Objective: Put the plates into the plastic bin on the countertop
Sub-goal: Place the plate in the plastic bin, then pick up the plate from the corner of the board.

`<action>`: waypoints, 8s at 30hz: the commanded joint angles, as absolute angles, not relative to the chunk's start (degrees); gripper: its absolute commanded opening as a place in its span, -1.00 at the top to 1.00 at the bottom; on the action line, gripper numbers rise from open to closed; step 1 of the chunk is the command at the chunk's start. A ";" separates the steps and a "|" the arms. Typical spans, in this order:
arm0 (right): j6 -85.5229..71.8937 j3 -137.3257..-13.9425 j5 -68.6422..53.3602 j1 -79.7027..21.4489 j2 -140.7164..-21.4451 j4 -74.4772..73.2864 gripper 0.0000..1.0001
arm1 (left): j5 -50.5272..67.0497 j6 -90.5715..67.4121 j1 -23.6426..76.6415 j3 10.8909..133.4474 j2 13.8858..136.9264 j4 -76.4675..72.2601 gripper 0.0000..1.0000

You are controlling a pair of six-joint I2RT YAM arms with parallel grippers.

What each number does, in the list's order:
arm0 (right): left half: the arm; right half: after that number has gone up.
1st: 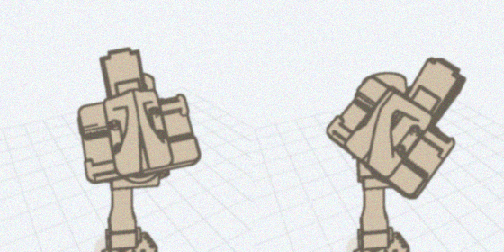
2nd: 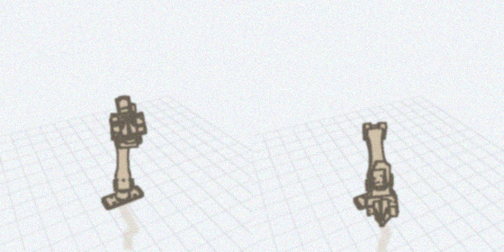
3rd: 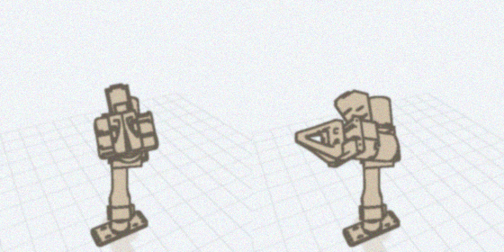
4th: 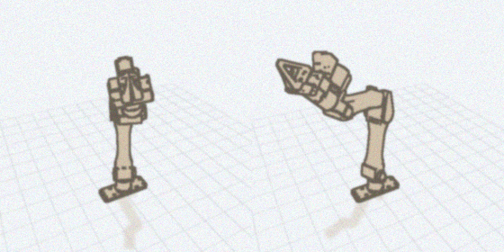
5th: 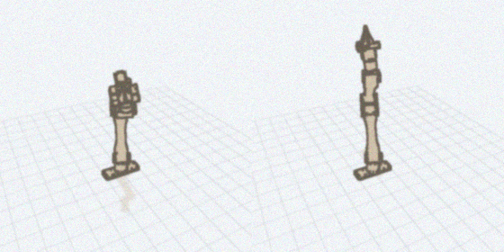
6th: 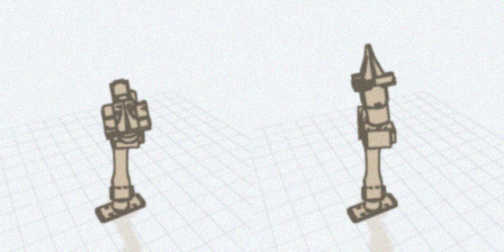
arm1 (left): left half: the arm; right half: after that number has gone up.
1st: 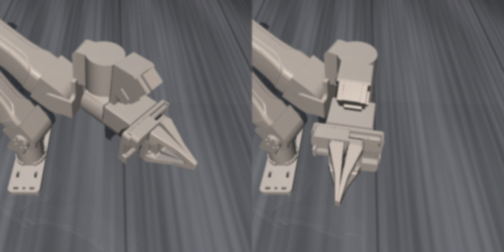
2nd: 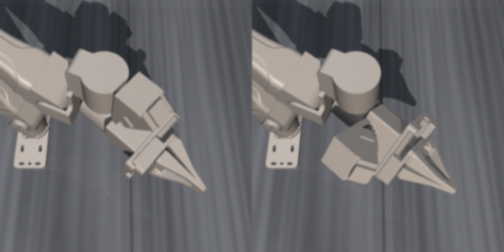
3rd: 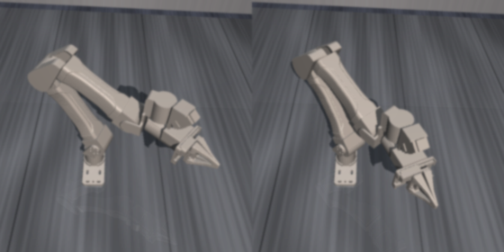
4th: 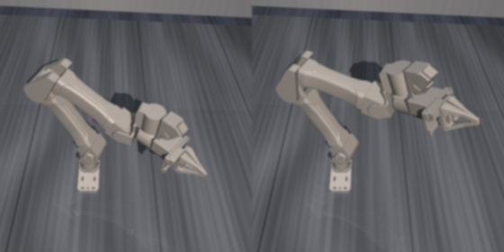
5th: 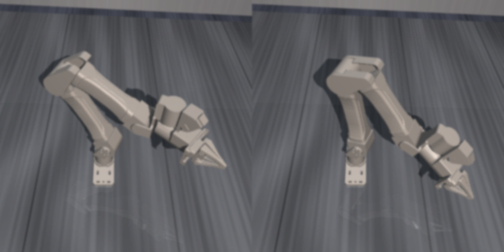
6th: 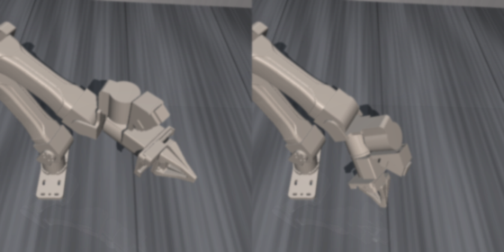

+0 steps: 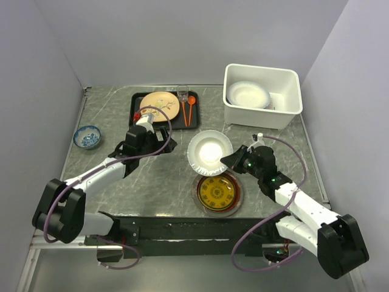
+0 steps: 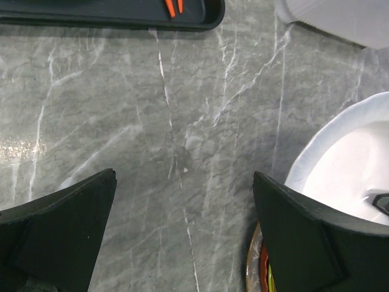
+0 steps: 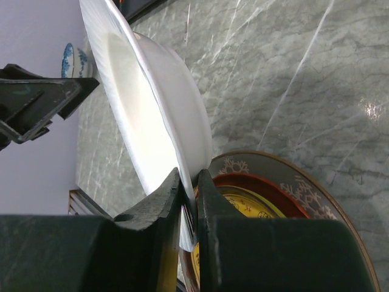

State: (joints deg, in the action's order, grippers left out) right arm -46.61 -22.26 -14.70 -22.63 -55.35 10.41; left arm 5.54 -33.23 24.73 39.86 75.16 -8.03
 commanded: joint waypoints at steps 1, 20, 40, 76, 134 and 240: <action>-46.24 -27.15 -15.47 -22.59 -54.14 16.98 1.00 | 5.88 -32.08 24.79 41.83 77.77 -9.05 -0.99; -44.65 -31.81 -24.94 -9.34 -50.26 10.46 1.00 | 12.13 -33.57 25.14 43.68 86.75 -14.59 -0.99; -46.40 -43.94 -36.12 4.74 -66.08 18.45 1.00 | 12.48 -33.57 25.31 42.01 81.21 -11.51 -0.99; -50.98 -66.44 -34.45 10.81 -84.89 21.09 1.00 | 15.38 -36.21 26.19 42.71 86.31 -14.94 -0.99; -51.15 -90.53 -36.56 14.76 -114.08 13.19 1.00 | 13.97 -35.86 26.28 40.69 84.99 -13.71 -0.99; -38.32 -37.63 -21.53 -5.36 -62.50 3.17 -0.61 | 21.01 -28.04 39.45 41.57 82.70 -12.31 -0.33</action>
